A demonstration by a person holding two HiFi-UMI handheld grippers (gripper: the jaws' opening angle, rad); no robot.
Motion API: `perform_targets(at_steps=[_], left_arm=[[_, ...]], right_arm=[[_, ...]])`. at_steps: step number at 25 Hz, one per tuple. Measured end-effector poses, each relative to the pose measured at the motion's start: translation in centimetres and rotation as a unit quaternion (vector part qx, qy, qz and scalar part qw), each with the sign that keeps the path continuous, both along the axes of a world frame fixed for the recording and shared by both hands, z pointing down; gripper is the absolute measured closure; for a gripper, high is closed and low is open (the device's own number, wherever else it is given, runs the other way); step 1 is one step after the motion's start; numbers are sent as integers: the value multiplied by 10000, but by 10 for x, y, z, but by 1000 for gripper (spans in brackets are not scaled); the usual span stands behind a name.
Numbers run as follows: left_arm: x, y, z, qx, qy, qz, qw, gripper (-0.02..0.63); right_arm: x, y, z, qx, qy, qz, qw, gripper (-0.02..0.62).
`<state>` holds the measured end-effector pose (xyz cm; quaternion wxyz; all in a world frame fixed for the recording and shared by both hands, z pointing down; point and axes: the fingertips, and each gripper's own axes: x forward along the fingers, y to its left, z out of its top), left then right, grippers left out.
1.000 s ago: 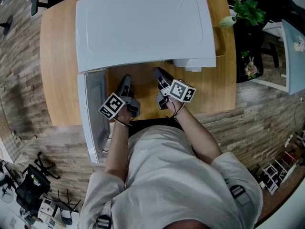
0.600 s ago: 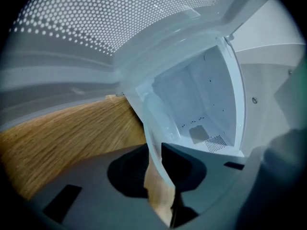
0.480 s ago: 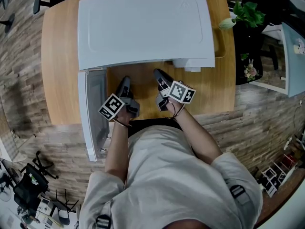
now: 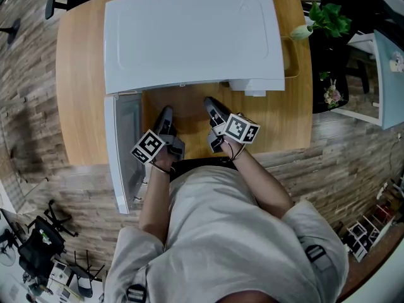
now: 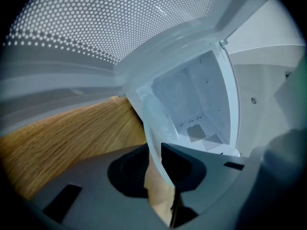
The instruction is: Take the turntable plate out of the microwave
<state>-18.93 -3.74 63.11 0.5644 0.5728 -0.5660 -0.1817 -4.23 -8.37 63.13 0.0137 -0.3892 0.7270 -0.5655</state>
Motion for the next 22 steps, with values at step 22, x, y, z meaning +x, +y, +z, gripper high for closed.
perform_targets(at_steps=[22], left_arm=[[-23,-21,6,-43,-888,508,9947,380]], right_arm=[[15,-21,8,377,534,-433,9969,431]])
